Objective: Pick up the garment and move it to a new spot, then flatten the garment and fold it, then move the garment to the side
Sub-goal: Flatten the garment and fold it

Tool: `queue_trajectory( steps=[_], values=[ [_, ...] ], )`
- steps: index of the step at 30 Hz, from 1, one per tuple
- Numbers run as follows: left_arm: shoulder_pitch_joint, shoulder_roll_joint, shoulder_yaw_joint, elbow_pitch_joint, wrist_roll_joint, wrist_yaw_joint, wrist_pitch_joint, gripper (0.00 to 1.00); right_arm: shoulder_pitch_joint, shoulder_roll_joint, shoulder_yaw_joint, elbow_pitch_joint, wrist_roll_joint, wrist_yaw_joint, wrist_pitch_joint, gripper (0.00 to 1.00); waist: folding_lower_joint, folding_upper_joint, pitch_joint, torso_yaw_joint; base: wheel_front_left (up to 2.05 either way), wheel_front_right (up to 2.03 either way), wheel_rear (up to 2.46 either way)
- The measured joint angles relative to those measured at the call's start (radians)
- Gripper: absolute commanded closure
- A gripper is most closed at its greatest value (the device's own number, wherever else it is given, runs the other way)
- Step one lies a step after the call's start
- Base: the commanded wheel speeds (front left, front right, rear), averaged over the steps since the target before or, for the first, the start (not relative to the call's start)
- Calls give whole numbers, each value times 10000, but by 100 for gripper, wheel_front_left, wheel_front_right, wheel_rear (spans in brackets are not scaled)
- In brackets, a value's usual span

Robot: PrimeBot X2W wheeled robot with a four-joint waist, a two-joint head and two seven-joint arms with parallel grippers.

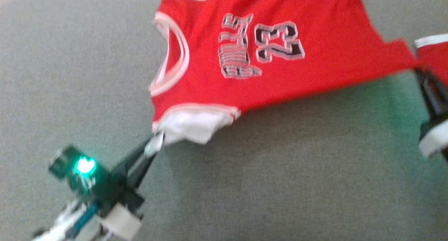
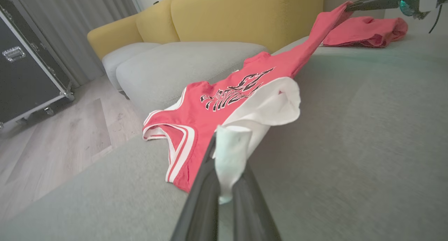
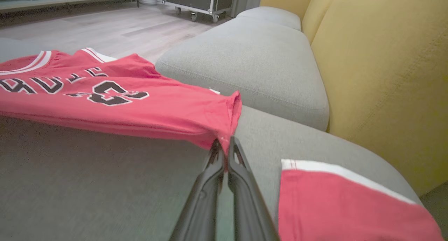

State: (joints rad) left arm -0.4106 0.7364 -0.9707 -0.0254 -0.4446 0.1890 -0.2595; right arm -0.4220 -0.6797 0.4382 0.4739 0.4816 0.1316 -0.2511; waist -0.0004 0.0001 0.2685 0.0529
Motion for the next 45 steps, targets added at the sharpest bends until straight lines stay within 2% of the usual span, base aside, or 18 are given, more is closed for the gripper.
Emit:
queue_trajectory(
  steps=[3, 7, 11, 15, 19, 25, 29, 34, 36, 40, 41, 42, 43, 45],
  values=[
    [965, 148, -25, -378, -267, 385, 0, 100, 1155, 119, -439, -397, -146, 0, 0, 100, 1, 0, -436, -35, 0, 0, 0],
    [1997, 345, -88, -755, -499, 677, 2, 100, 2778, 305, -968, -1024, -380, -2, 228, 100, 0, 0, -1011, -56, 0, 0, 0],
    [2358, 598, -90, -888, -499, 681, 0, 100, 4083, 537, -1492, -1881, -506, 0, 713, 100, 0, 0, -1403, -38, 0, 0, 0],
    [2213, 650, -65, -830, -453, 648, 2, 100, 4410, 763, -1962, -2439, -535, -2, 1116, 100, 2, 0, -1430, 22, 0, 0, 0],
    [1307, 453, -29, -360, -163, 297, 2, 100, 4363, 1120, -2545, -2901, -604, 0, 1781, 100, 5, 0, -1214, 80, 0, 0, 0],
    [-1022, -489, 25, 905, 359, -533, 61, 100, 3701, 1321, -2943, -2754, -589, 0, 2299, 100, 6, 0, -640, 208, 0, 0, 0],
    [-2506, -1074, 58, 2213, 579, -1258, 59, 100, 2510, 1329, -2855, -2272, -573, -2, 2399, 100, 6, 0, -208, 254, 0, 0, 0],
    [-3868, -1762, 58, 3697, 752, -1912, 59, 100, 1102, 1333, -2366, -1480, -500, 0, 2395, 100, 7, 0, 300, 201, 0, 0, 0],
    [-4282, -1988, 48, 4249, 884, -2080, 58, 100, 632, 1335, -2132, -1133, -499, 0, 2391, 100, 7, 0, 502, 173, 0, 0, 0],
    [-5107, -2514, 140, 5392, 1133, -2109, 29, 100, -438, 1337, -1620, -349, -393, 0, 2136, 100, 7, -1, 961, 156, 0, 0, 0],
    [-5203, -2612, 211, 5505, 1197, -2105, 29, 100, -615, 1337, -1528, -213, -362, 0, 2056, 97, 6, -1, 1036, 166, 0, 0, 0],
    [-5287, -2715, 290, 5632, 1237, -2094, 29, 53, -779, 1337, -1434, -71, -318, 0, 1971, 49, 6, -1, 1103, 181, 0, 0, 0],
    [-5330, -2798, 370, 5741, 1262, -2063, 29, 0, -921, 1337, -1315, 50, -286, 0, 1919, 0, 7, -1, 1156, 198, 0, 0, 0],
    [-5310, -2936, 589, 5791, 1266, -1927, 29, 0, -1125, 1350, -1156, 291, -219, 0, 1701, 0, 7, -1, 1214, 237, 0, 0, 0]
  ],
)
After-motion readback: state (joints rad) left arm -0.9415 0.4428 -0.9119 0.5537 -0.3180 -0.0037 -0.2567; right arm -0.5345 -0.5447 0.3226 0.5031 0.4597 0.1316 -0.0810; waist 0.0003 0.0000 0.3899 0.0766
